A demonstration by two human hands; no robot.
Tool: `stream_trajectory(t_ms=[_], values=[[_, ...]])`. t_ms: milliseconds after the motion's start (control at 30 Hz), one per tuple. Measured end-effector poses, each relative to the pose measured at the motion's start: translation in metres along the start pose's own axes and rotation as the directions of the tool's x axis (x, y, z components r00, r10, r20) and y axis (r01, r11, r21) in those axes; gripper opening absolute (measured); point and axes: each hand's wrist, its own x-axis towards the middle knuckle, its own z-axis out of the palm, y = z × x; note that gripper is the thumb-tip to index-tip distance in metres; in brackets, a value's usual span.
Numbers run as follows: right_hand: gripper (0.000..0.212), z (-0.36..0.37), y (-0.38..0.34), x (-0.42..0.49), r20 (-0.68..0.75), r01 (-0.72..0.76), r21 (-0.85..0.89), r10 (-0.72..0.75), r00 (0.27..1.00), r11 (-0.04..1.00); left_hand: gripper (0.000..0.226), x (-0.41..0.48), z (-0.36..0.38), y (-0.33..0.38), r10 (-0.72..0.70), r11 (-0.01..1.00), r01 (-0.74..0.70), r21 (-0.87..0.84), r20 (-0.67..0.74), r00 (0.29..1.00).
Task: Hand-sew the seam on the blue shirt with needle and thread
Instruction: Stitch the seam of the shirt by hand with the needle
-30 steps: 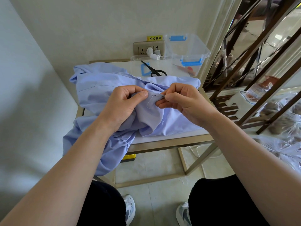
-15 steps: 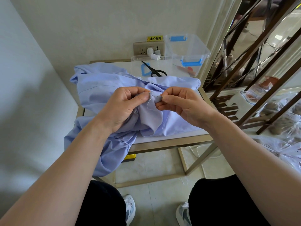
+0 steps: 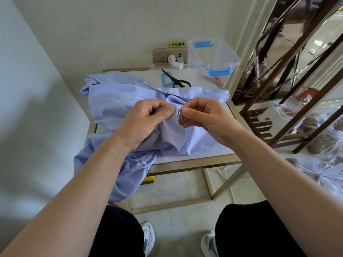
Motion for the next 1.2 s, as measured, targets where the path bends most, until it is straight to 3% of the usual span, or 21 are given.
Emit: stream_trajectory(t_ms=[100, 267, 400, 467, 633, 767, 833, 933, 1000, 1033, 1067, 1133, 1200], values=[[0.005, -0.002, 0.0, 0.0, -0.028, 0.008, -0.046, -0.009, 1.0, 0.999, 0.015, 0.001, 0.0, 0.0, -0.024, 0.997, 0.021, -0.072, -0.047, 0.999], [0.006, 0.006, -0.002, -0.002, -0.016, 0.058, -0.122, -0.061, 0.998, 0.991, 0.016, 0.0, 0.004, 0.0, -0.003, 1.0, 0.003, 0.007, 0.013, 1.0], [0.007, 0.004, -0.007, -0.002, -0.101, 0.085, -0.257, -0.114, 0.988, 0.963, 0.017, 0.0, 0.004, 0.0, -0.014, 1.0, 0.014, -0.003, -0.052, 0.999], [0.01, 0.005, -0.008, -0.002, -0.132, 0.171, -0.374, -0.235, 0.963, 0.912, 0.019, 0.001, 0.006, -0.001, -0.005, 0.999, 0.008, 0.031, -0.077, 0.997], [0.004, 0.011, -0.005, -0.004, -0.027, 0.351, -0.618, -0.465, 0.885, 0.704, 0.024, 0.002, 0.009, -0.001, 0.017, 0.997, -0.012, 0.077, -0.059, 0.998], [0.004, 0.017, -0.002, -0.002, 0.101, 0.499, -0.675, -0.602, 0.792, 0.543, 0.017, 0.002, 0.01, -0.004, 0.048, 0.974, -0.026, 0.226, -0.089, 0.995], [0.002, 0.021, -0.005, -0.005, 0.13, 0.554, -0.608, -0.617, 0.776, 0.569, 0.022, 0.002, 0.011, -0.003, 0.071, 0.958, -0.03, 0.285, -0.134, 0.988], [0.005, 0.022, -0.014, -0.011, 0.135, 0.46, -0.273, -0.44, 0.888, 0.845, 0.024, 0.003, 0.01, -0.002, 0.07, 0.967, -0.022, 0.254, -0.182, 0.981], [0.006, 0.016, -0.018, -0.011, 0.211, 0.227, -0.037, -0.214, 0.954, 0.973, 0.017, 0.004, 0.01, -0.002, 0.077, 0.967, -0.023, 0.254, -0.205, 0.976], [0.005, 0.01, -0.019, -0.012, 0.297, 0.076, 0.029, -0.081, 0.951, 0.997, 0.014, 0.004, 0.01, -0.004, 0.08, 0.97, -0.027, 0.242, -0.214, 0.973], [0.004, 0.005, -0.021, -0.012, 0.414, -0.084, 0.047, 0.057, 0.908, 0.995, 0.013, 0.004, 0.009, -0.004, 0.077, 0.975, -0.027, 0.219, -0.223, 0.972], [0.004, -0.004, -0.027, -0.015, 0.655, -0.337, -0.086, 0.308, 0.69, 0.938, 0.012, 0.004, 0.009, -0.006, 0.065, 0.981, -0.019, 0.193, -0.234, 0.97], [0.005, -0.008, -0.033, -0.02, 0.759, -0.362, -0.313, 0.461, 0.461, 0.878, 0.012, 0.004, 0.008, -0.006, 0.066, 0.98, -0.018, 0.196, -0.238, 0.969]])
